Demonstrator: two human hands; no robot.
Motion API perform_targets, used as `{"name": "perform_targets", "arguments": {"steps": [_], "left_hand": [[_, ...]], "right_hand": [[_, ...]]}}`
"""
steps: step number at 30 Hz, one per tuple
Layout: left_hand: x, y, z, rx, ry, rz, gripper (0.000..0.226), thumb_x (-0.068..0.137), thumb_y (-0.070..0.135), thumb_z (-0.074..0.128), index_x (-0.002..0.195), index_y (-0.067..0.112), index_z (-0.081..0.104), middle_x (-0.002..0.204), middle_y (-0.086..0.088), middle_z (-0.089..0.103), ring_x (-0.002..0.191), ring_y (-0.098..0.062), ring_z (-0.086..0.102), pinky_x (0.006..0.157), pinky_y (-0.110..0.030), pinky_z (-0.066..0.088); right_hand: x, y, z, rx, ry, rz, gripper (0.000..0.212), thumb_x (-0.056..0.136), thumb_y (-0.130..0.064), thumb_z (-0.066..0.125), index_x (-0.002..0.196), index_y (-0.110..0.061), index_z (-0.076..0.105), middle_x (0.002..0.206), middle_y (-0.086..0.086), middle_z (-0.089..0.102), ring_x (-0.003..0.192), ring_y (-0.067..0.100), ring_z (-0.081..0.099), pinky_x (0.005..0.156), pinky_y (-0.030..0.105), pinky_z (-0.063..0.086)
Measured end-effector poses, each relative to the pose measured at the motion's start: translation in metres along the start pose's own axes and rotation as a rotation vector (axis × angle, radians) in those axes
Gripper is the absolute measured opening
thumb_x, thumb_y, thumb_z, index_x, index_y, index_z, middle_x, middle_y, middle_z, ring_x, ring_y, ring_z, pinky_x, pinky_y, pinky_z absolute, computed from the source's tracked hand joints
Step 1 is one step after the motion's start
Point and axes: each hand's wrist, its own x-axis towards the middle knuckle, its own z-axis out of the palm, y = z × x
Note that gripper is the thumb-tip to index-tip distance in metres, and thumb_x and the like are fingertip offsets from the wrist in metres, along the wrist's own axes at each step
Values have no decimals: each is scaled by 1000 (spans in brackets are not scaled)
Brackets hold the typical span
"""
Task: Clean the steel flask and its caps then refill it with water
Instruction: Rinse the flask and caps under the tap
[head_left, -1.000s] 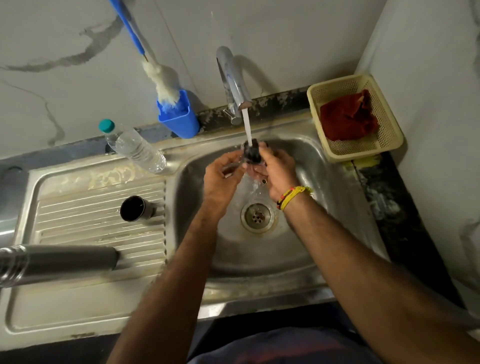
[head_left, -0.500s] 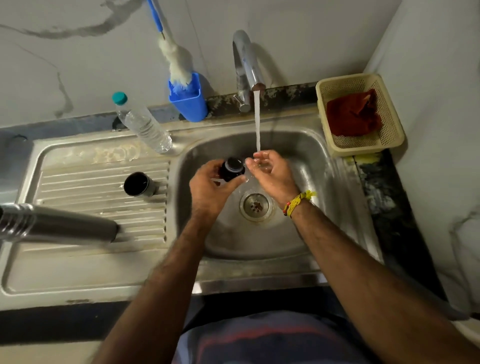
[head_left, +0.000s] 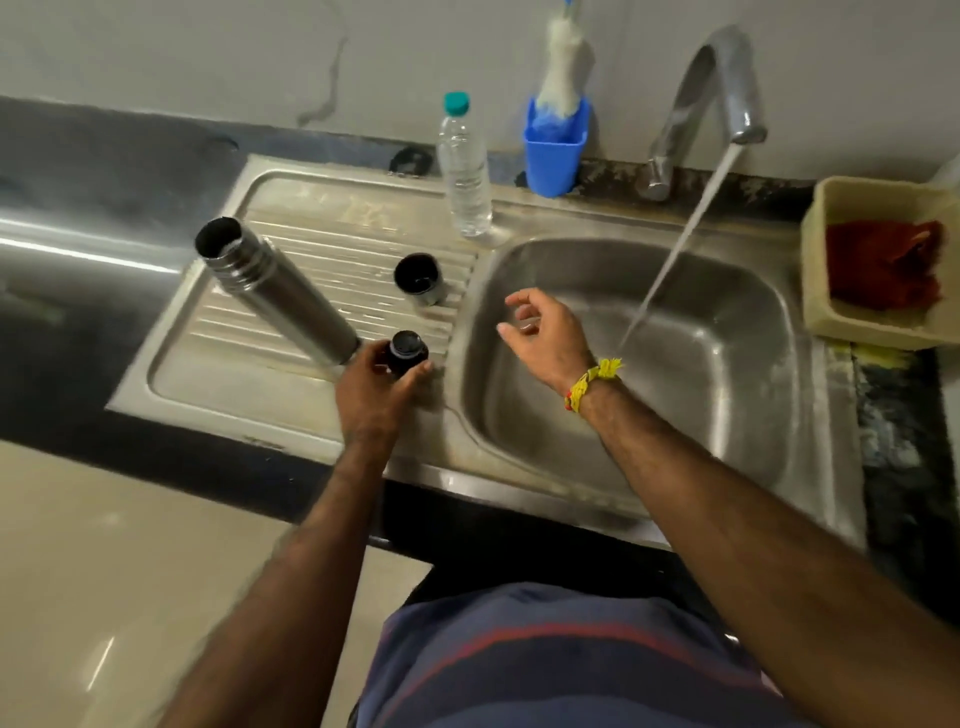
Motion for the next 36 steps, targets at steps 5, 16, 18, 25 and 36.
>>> {"name": "perform_targets", "arguments": {"steps": [5, 16, 18, 25, 36], "left_hand": [[13, -13, -19, 66, -140, 25, 48, 74, 25, 90, 116, 14, 71, 96, 10, 69, 93, -10, 68, 77, -11, 47], [7, -14, -31, 118, -105, 195, 73, 79, 31, 86, 140, 10, 52, 137, -12, 56, 123, -29, 57, 104, -43, 49], [5, -2, -33, 105, -52, 290, 63, 84, 32, 82, 136, 10, 54, 136, -9, 55, 124, -24, 54, 106, -33, 46], [24, 53, 13, 71, -135, 478, 46, 96, 35, 70, 131, 8, 61, 134, -8, 59, 124, -19, 54, 106, -25, 42], [-8, 194, 179, -422, -751, -27, 49, 102, 44, 58, 145, 21, 51, 127, -5, 65, 114, -19, 65, 98, -38, 56]], "right_hand": [[19, -28, 37, -258, -167, -134, 53, 85, -22, 71, 136, -20, 57, 130, 11, 57, 115, 31, 59, 100, 34, 46], [61, -49, 79, -536, -110, -144, 24, 88, -22, 70, 111, -16, 70, 128, 13, 50, 115, 35, 54, 97, 40, 48], [54, -40, 70, -381, -32, -77, 24, 85, -21, 74, 106, -10, 73, 122, 16, 56, 109, 35, 58, 97, 34, 47], [-6, 5, 1, -209, 229, 70, 19, 88, -17, 72, 100, -3, 74, 146, 20, 42, 131, 31, 46, 112, 26, 34], [4, 26, -115, -455, 411, 51, 27, 84, -26, 55, 86, -10, 76, 78, 14, 70, 77, 37, 65, 68, 36, 50]]}}
